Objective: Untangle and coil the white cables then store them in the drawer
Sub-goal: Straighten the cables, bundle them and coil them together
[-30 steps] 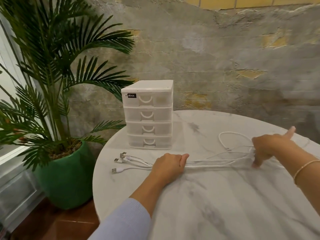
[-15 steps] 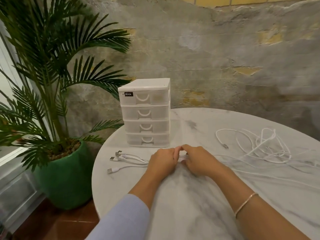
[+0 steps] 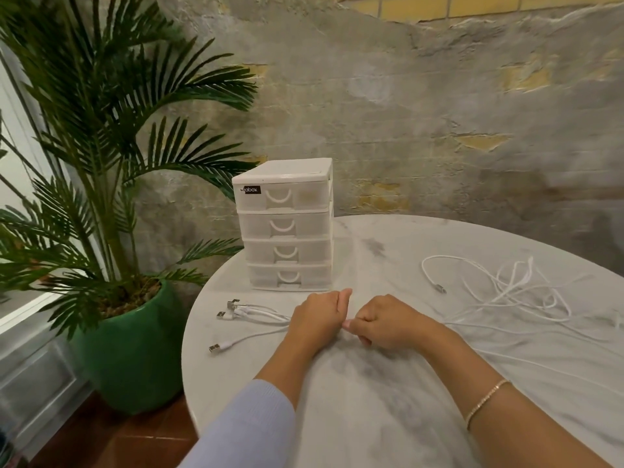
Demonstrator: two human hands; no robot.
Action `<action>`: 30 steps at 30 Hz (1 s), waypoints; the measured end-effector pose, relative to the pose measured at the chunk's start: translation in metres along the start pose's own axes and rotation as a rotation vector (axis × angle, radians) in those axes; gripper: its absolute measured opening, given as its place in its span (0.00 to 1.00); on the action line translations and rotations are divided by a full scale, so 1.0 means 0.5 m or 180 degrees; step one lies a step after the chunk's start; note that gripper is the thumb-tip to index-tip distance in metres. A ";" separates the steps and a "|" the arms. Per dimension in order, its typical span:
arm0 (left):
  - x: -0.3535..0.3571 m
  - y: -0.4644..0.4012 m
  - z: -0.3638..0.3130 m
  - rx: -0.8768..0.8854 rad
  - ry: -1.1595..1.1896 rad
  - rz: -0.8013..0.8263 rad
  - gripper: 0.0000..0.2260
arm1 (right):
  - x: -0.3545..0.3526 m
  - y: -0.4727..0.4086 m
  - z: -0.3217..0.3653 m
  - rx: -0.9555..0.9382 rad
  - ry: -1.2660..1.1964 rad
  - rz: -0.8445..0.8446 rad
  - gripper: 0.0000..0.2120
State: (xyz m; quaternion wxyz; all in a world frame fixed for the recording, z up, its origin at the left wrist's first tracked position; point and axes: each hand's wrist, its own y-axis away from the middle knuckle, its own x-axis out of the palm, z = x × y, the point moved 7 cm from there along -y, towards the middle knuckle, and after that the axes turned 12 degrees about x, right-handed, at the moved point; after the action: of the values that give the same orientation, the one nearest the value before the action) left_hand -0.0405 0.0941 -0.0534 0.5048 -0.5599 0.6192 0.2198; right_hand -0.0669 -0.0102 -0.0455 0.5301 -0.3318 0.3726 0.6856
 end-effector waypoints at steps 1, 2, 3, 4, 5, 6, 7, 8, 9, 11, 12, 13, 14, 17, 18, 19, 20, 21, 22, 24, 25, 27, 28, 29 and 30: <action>-0.002 0.001 0.000 -0.0009 0.0045 -0.0015 0.22 | 0.001 0.002 0.002 -0.0006 0.0026 0.0072 0.23; -0.003 0.002 0.000 -0.0014 0.0094 -0.0035 0.22 | 0.003 0.003 0.001 0.0016 0.0010 0.0139 0.23; -0.005 0.002 0.000 -0.0015 0.0137 -0.0046 0.22 | 0.001 0.006 -0.001 0.0054 -0.0035 0.0169 0.23; -0.006 0.001 -0.001 -0.0007 0.0156 -0.0045 0.22 | -0.001 0.009 -0.003 0.0079 -0.0058 0.0157 0.23; -0.005 0.000 -0.002 0.0015 0.0144 -0.0025 0.21 | -0.003 0.011 -0.005 0.0087 0.0000 0.0105 0.22; -0.004 0.000 -0.004 0.0046 0.0109 -0.0003 0.20 | -0.007 0.013 -0.007 0.0081 0.0145 0.0009 0.21; -0.001 0.000 -0.005 0.0079 0.0067 0.0015 0.20 | -0.008 0.013 -0.009 0.0094 0.0292 -0.0115 0.20; 0.000 0.000 -0.006 0.0113 0.0026 0.0018 0.20 | -0.009 0.008 -0.013 0.0115 0.0389 -0.0285 0.19; 0.001 0.001 -0.007 0.0137 -0.0005 0.0005 0.20 | -0.011 0.004 -0.018 0.0169 0.0386 -0.0472 0.20; 0.001 0.001 -0.007 0.0174 -0.0056 -0.0026 0.20 | -0.017 -0.005 -0.029 0.0337 0.0348 -0.0788 0.22; 0.001 0.001 -0.008 0.0192 -0.0082 -0.0030 0.20 | -0.017 -0.011 -0.034 0.0415 0.0402 -0.0897 0.21; 0.000 0.002 -0.010 0.0210 -0.0102 -0.0030 0.20 | -0.017 -0.016 -0.038 0.0490 0.0459 -0.0976 0.20; 0.000 0.003 -0.011 0.0225 -0.0115 -0.0024 0.20 | -0.016 -0.022 -0.042 0.0586 0.0496 -0.1027 0.20; 0.003 0.005 -0.013 0.0267 -0.0140 -0.0024 0.18 | -0.017 -0.032 -0.049 0.0802 0.0543 -0.1157 0.19; 0.003 0.005 -0.014 0.0270 -0.0145 -0.0032 0.18 | -0.017 -0.036 -0.051 0.0853 0.0538 -0.1178 0.19; 0.003 0.005 -0.014 0.0263 -0.0157 -0.0031 0.18 | -0.017 -0.039 -0.053 0.0899 0.0544 -0.1192 0.18; 0.003 0.005 -0.014 0.0253 -0.0186 -0.0025 0.18 | -0.018 -0.040 -0.055 0.0948 0.0536 -0.1201 0.18; 0.002 0.004 -0.012 0.0244 -0.0232 -0.0025 0.18 | -0.018 -0.041 -0.058 0.0988 0.0522 -0.1210 0.18; 0.000 0.005 -0.009 0.0235 -0.0292 -0.0030 0.18 | -0.018 -0.042 -0.061 0.1013 0.0507 -0.1222 0.18; -0.007 0.006 0.002 0.0217 -0.0411 -0.0051 0.19 | -0.018 -0.044 -0.062 0.1016 0.0507 -0.1254 0.18; -0.010 0.007 0.009 0.0206 -0.0473 -0.0053 0.19 | -0.016 -0.046 -0.060 0.0998 0.0532 -0.1254 0.19; -0.015 0.008 0.018 0.0193 -0.0618 -0.0036 0.19 | -0.013 -0.047 -0.059 0.0983 0.0573 -0.1218 0.18; -0.019 0.008 0.023 0.0197 -0.0689 -0.0027 0.18 | -0.013 -0.048 -0.062 0.1004 0.0566 -0.1196 0.18; -0.024 0.009 0.030 0.0204 -0.0771 -0.0015 0.17 | -0.014 -0.048 -0.067 0.1039 0.0543 -0.1176 0.17; -0.032 0.011 0.041 0.0200 -0.0867 -0.0009 0.17 | -0.017 -0.048 -0.073 0.1078 0.0511 -0.1167 0.17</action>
State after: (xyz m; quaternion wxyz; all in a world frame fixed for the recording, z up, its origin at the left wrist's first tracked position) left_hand -0.0399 0.1204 -0.0492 0.6017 -0.5097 0.5508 0.2735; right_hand -0.0395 -0.0419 -0.0606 0.6622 -0.3536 0.4566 0.4774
